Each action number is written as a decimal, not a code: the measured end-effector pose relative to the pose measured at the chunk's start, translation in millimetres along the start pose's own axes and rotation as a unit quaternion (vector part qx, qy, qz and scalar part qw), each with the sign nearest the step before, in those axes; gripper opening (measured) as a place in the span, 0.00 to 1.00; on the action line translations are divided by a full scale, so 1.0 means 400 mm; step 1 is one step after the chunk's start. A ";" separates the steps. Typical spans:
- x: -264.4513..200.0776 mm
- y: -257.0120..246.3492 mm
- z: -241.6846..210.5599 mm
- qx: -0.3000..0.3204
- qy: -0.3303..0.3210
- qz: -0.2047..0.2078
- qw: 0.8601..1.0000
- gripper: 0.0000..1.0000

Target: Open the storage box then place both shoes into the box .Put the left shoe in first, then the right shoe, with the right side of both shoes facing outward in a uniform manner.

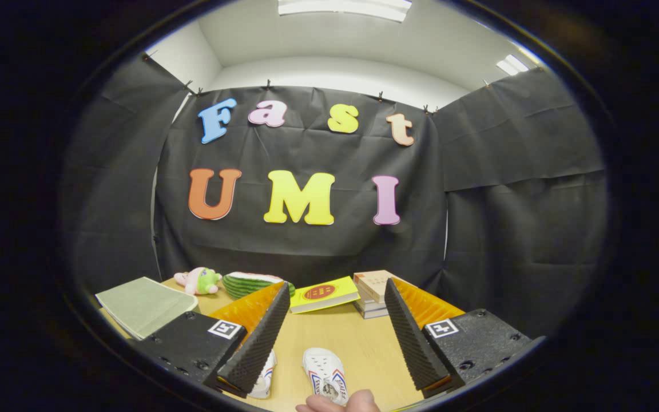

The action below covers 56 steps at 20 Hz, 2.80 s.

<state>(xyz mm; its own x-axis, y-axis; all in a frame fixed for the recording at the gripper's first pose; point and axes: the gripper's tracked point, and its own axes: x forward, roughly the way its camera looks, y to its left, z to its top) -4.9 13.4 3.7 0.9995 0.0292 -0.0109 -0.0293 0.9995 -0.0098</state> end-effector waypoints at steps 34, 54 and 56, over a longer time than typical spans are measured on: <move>0.010 0.601 -0.239 0.171 0.310 0.416 0.838 1.00; 0.034 0.752 -0.348 0.316 0.461 0.448 0.698 0.05; 0.026 0.754 -0.301 0.327 0.454 0.455 0.693 0.06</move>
<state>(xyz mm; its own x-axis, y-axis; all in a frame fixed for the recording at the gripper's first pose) -4.7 313.9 -119.7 0.1440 0.9282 -0.3431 -0.3353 0.3720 0.8656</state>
